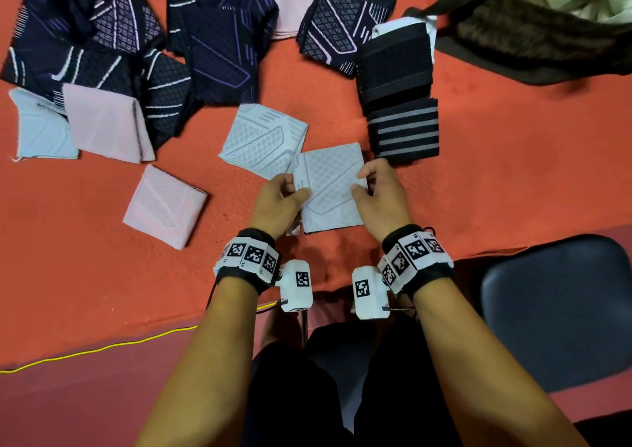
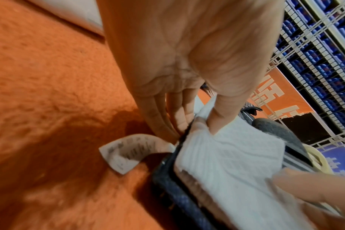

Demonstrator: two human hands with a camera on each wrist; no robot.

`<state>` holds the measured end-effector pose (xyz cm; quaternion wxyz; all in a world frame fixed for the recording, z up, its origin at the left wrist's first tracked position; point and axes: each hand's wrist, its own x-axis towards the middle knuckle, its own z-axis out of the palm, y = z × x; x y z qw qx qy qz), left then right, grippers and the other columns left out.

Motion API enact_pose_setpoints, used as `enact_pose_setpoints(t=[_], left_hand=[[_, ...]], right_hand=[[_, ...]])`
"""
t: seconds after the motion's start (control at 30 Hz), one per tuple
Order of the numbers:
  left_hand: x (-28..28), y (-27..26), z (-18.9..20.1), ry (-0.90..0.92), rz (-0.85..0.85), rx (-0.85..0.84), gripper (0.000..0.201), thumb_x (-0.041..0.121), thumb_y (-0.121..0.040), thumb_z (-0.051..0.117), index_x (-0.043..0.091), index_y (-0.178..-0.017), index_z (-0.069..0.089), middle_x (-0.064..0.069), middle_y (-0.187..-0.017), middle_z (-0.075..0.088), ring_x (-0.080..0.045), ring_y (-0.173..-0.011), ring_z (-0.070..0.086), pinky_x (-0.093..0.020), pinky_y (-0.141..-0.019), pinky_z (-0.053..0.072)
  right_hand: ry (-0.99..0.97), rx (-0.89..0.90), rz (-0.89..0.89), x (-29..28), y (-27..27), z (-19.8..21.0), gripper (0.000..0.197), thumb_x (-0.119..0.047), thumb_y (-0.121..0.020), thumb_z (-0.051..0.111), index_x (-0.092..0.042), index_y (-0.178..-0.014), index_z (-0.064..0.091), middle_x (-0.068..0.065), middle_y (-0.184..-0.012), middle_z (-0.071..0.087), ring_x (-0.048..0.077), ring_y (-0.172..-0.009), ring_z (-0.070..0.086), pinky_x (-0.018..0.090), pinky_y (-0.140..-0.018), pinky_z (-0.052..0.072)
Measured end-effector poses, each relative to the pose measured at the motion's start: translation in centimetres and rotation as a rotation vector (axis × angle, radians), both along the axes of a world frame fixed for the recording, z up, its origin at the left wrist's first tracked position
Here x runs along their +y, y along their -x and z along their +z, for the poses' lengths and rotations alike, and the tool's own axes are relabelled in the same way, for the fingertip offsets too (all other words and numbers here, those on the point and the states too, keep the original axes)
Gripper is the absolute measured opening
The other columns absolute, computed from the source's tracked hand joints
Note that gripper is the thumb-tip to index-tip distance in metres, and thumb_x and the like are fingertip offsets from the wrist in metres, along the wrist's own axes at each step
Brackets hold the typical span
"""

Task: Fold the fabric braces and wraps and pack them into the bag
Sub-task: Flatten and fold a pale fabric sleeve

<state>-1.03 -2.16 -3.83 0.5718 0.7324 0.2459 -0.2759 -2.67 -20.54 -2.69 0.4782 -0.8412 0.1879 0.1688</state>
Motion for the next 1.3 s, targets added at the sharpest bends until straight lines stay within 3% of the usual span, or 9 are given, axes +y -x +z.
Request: enact_pose_setpoints(t=[0.17,0.23,0.43,0.63,0.73,0.8,1.0,1.2,1.3], left_hand=[[0.1,-0.4,-0.3,-0.004,0.060,-0.026,0.013,0.008,-0.095,0.062,0.008,-0.108,0.061,0.000,-0.092,0.065,-0.016,-0.079,0.065,-0.024,-0.057,0.053],[-0.1,-0.9,-0.5,-0.017,0.054,-0.060,0.014,0.008,-0.095,0.062,0.008,-0.109,0.062,-0.001,-0.094,0.066,-0.015,-0.083,0.066,-0.023,-0.063,0.053],[-0.1,-1.9,-0.9,-0.038,0.040,-0.113,0.014,0.009,-0.095,0.062,0.006,-0.109,0.064,0.001,-0.091,0.067,-0.012,-0.080,0.064,-0.017,-0.062,0.051],[-0.4,-2.9,-1.0,-0.014,0.112,-0.118,0.010,0.011,-0.094,0.064,0.014,-0.103,0.064,-0.005,-0.093,0.069,-0.024,-0.084,0.071,-0.037,-0.070,0.058],[-1.0,-4.1,-0.9,-0.035,0.106,-0.154,0.019,0.008,-0.094,0.065,0.006,-0.112,0.065,0.005,-0.088,0.068,0.002,-0.073,0.067,-0.017,-0.068,0.053],[-1.3,-4.7,-0.9,-0.037,0.109,-0.152,0.020,0.008,-0.093,0.066,0.005,-0.113,0.064,0.008,-0.087,0.066,0.007,-0.068,0.064,-0.012,-0.067,0.051],[-0.9,-5.4,-1.3,0.024,0.156,-0.033,0.028,0.022,-0.085,0.076,0.010,-0.108,0.065,-0.004,-0.096,0.071,-0.022,-0.089,0.073,-0.038,-0.080,0.060],[1.8,-4.7,-1.5,0.009,0.254,-0.054,0.020,0.011,-0.093,0.065,0.005,-0.111,0.062,-0.002,-0.085,0.064,-0.011,-0.074,0.067,-0.028,-0.067,0.056],[4.1,-4.3,-1.7,-0.100,0.295,-0.077,0.019,0.017,-0.086,0.067,0.016,-0.105,0.062,0.004,-0.079,0.061,-0.015,-0.073,0.065,-0.038,-0.075,0.057]], right_hand=[[-0.063,0.021,-0.011,0.3,0.3,0.1,0.037,-0.006,-0.091,0.054,-0.025,-0.122,0.052,0.000,-0.130,0.055,0.014,-0.112,0.056,0.032,-0.100,0.047],[-0.090,0.031,-0.068,0.3,0.5,0.2,0.041,-0.004,-0.089,0.053,-0.031,-0.121,0.049,-0.002,-0.128,0.056,0.013,-0.117,0.055,0.035,-0.101,0.047],[-0.050,0.093,-0.119,-0.3,0.5,0.0,0.019,-0.014,-0.093,0.058,-0.026,-0.107,0.053,-0.007,-0.112,0.064,0.009,-0.106,0.059,0.031,-0.096,0.046],[-0.024,0.051,-0.121,-0.3,-1.2,0.8,0.023,-0.014,-0.094,0.056,-0.023,-0.116,0.058,-0.007,-0.114,0.064,0.010,-0.107,0.059,0.030,-0.097,0.047],[0.004,0.062,-0.110,-0.4,-1.4,1.2,0.026,-0.014,-0.095,0.054,-0.022,-0.120,0.058,-0.004,-0.119,0.065,0.011,-0.107,0.060,0.024,-0.093,0.044],[0.039,0.056,-0.098,-0.5,-1.4,1.4,0.029,-0.015,-0.096,0.053,-0.023,-0.123,0.060,-0.003,-0.122,0.067,0.009,-0.104,0.061,0.018,-0.089,0.041],[0.252,0.064,-0.019,-1.2,-1.5,1.6,0.026,-0.018,-0.093,0.054,-0.027,-0.114,0.067,0.004,-0.113,0.059,0.012,-0.090,0.056,0.013,-0.069,0.036],[0.211,0.097,0.055,0.0,-2.7,2.0,0.015,-0.022,-0.094,0.054,-0.021,-0.089,0.068,-0.009,-0.086,0.067,0.007,-0.079,0.060,0.008,-0.058,0.032],[0.161,0.081,0.103,1.8,-3.3,2.0,0.014,-0.018,-0.093,0.055,-0.019,-0.092,0.069,-0.015,-0.077,0.060,0.006,-0.075,0.057,0.014,-0.060,0.039]])
